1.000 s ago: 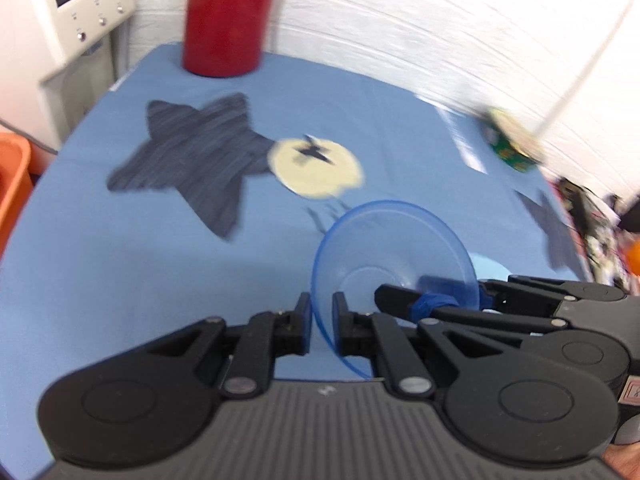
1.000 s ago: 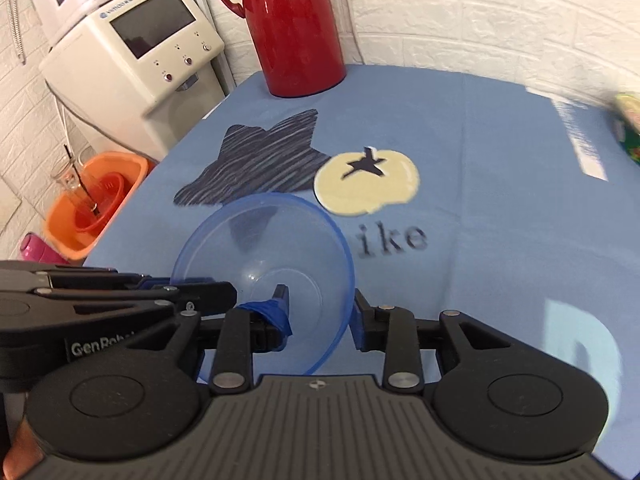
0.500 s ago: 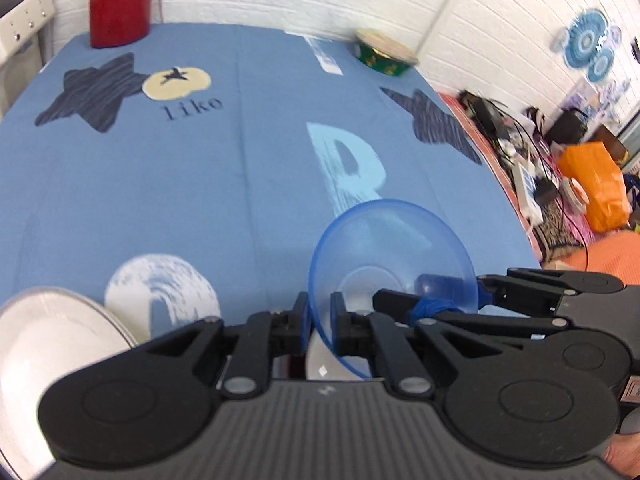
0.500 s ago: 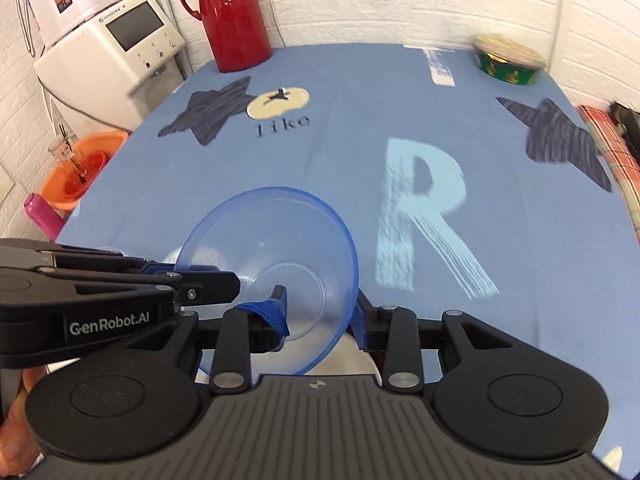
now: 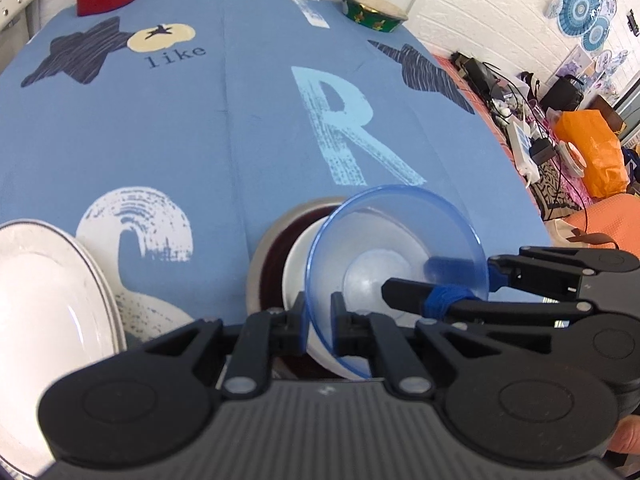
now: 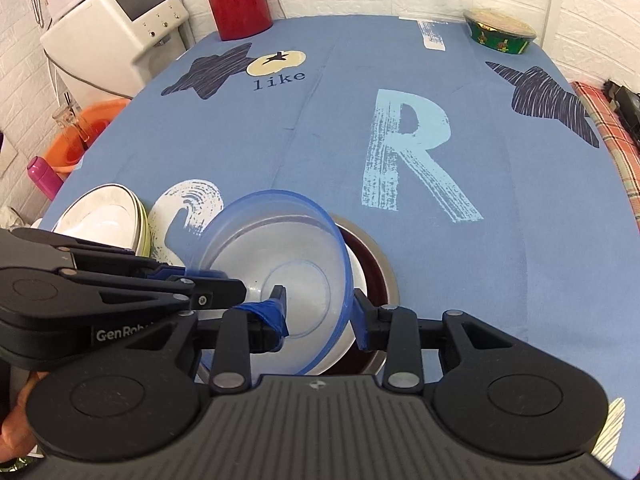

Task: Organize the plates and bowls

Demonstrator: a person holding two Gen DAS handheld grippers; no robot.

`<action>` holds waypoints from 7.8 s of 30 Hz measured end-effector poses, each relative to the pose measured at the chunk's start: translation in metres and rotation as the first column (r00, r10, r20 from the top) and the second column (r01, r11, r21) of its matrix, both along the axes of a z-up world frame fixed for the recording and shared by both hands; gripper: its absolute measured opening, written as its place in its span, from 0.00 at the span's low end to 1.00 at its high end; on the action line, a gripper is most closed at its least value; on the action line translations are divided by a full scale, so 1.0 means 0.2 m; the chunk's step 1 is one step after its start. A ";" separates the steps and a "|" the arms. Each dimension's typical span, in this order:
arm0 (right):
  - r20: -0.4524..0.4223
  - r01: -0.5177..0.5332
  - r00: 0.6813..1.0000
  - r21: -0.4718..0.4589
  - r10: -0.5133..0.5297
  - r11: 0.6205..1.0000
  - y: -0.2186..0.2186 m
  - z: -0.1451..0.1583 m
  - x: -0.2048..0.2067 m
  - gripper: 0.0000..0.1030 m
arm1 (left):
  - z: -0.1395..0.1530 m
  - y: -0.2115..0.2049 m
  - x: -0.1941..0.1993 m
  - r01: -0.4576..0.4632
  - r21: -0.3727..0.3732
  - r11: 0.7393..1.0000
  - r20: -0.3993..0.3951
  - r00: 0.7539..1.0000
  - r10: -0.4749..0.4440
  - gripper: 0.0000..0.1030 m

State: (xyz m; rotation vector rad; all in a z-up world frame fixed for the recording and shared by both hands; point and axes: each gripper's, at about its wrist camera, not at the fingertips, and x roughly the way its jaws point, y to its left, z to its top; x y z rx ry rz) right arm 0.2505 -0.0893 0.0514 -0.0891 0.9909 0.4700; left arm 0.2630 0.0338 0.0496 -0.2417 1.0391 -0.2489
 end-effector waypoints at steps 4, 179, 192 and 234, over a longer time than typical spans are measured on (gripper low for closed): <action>-0.004 0.007 1.000 0.012 -0.007 1.000 -0.01 0.00 -0.01 0.16 | 0.00 -0.01 -0.01 0.015 0.005 1.000 0.010 1.000 -0.015 0.04; -0.093 0.197 0.977 0.030 -0.194 0.980 -0.32 -0.21 0.06 0.70 | -0.16 0.26 0.02 0.001 0.042 0.999 0.013 1.000 -0.001 0.65; -0.122 0.216 0.974 0.237 -0.192 0.947 -0.32 -0.21 0.02 0.06 | -0.16 0.27 0.00 -0.008 -0.149 0.989 -0.023 1.000 0.005 0.08; -0.179 0.238 0.966 0.327 -0.188 0.915 -0.32 -0.25 0.05 0.08 | -0.13 0.27 0.00 -0.055 -0.096 0.994 0.039 0.997 0.059 0.00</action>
